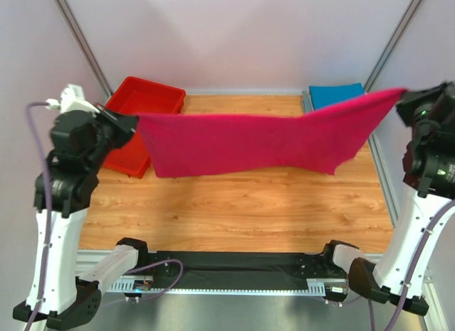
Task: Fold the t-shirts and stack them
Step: Flatten the tshirt out
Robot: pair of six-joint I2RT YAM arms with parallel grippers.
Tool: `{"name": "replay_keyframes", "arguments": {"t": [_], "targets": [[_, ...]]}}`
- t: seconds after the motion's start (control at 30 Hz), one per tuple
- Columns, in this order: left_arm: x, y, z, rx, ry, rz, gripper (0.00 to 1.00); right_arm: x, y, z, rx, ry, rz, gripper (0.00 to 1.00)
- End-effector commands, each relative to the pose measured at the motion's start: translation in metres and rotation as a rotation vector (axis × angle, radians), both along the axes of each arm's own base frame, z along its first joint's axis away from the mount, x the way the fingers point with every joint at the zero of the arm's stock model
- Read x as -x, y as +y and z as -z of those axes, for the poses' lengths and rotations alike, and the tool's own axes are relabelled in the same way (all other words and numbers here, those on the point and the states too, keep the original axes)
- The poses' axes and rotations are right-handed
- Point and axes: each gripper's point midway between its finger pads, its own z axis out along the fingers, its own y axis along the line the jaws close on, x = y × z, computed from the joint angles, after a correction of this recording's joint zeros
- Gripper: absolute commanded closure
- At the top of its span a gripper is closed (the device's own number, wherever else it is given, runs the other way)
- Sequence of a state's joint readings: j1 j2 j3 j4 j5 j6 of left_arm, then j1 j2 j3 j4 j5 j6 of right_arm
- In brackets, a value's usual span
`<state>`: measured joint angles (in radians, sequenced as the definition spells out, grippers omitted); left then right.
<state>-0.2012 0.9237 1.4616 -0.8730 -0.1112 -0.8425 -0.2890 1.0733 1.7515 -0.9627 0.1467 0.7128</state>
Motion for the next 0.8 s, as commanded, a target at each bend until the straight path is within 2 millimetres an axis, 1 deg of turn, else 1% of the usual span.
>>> {"name": "replay_keyframes", "arguments": {"t": [0.0,0.03,0.07,0.1,0.13,0.17,0.2,0.23,0.27,0.3,0.33,0.37,0.4,0.43,0.47,0.5,0.53,0.57,0.6,0.63,0.67,0.7,0.77], "targets": [[0.017,0.020,-0.091,-0.026,-0.250,-0.063,1.00,0.031,0.022,-0.106,0.167,-0.237,-0.098,1.00],[0.029,0.021,-0.122,-0.011,-0.326,-0.060,1.00,0.037,0.027,-0.122,0.207,-0.270,-0.120,1.00],[0.035,0.022,-0.135,-0.005,-0.358,-0.058,1.00,0.055,0.036,-0.152,0.245,-0.349,-0.135,1.00],[0.043,0.022,-0.148,0.006,-0.393,-0.053,1.00,0.066,0.038,-0.164,0.265,-0.381,-0.132,1.00],[0.057,0.022,-0.169,0.024,-0.452,-0.041,1.00,0.076,0.041,-0.174,0.280,-0.412,-0.128,1.00],[0.066,0.023,-0.180,0.038,-0.486,-0.035,1.00,0.094,0.047,-0.189,0.302,-0.462,-0.125,1.00],[0.078,0.024,-0.193,0.050,-0.525,-0.030,1.00,0.111,0.051,-0.196,0.315,-0.496,-0.119,1.00],[0.089,0.024,-0.200,0.069,-0.554,-0.024,1.00,0.125,0.051,-0.200,0.318,-0.525,-0.095,1.00],[0.098,0.025,-0.206,0.078,-0.576,-0.021,1.00,0.134,0.053,-0.200,0.322,-0.539,-0.084,1.00],[0.108,0.026,-0.215,0.087,-0.611,-0.017,1.00,0.163,0.059,-0.207,0.348,-0.596,-0.068,1.00],[0.121,0.027,-0.221,0.092,-0.643,-0.005,1.00,0.176,0.051,-0.208,0.344,-0.608,-0.002,1.00],[0.128,0.027,-0.225,0.100,-0.661,-0.002,1.00,0.187,0.047,-0.208,0.337,-0.617,0.032,1.00],[0.137,0.029,-0.231,0.111,-0.683,-0.003,1.00,0.206,0.045,-0.212,0.347,-0.640,0.070,1.00],[0.144,0.028,-0.232,0.121,-0.691,0.007,1.00,0.223,0.037,-0.215,0.349,-0.660,0.143,1.00],[0.149,0.028,-0.232,0.121,-0.693,0.015,1.00,0.234,0.034,-0.217,0.350,-0.676,0.178,1.00],[0.157,0.028,-0.236,0.123,-0.708,0.025,1.00,0.250,0.032,-0.222,0.348,-0.705,0.213,1.00],[0.157,0.028,-0.231,0.120,-0.679,0.024,1.00,0.265,0.025,-0.223,0.339,-0.726,0.271,1.00],[0.159,0.029,-0.229,0.130,-0.664,0.015,1.00,0.272,0.024,-0.225,0.334,-0.745,0.289,1.00],[0.165,0.033,-0.231,0.135,-0.668,-0.002,1.00,0.277,0.023,-0.229,0.334,-0.769,0.299,1.00],[0.163,0.033,-0.230,0.133,-0.656,-0.002,1.00,0.283,0.020,-0.230,0.327,-0.785,0.314,1.00],[0.164,0.033,-0.232,0.130,-0.664,0.001,1.00,0.282,0.020,-0.232,0.327,-0.792,0.311,1.00],[0.163,0.033,-0.233,0.132,-0.669,0.001,1.00,0.279,0.019,-0.236,0.333,-0.798,0.307,1.00],[0.155,0.032,-0.234,0.125,-0.665,-0.001,1.00,0.251,0.014,-0.233,0.332,-0.755,0.289,1.00]]}}
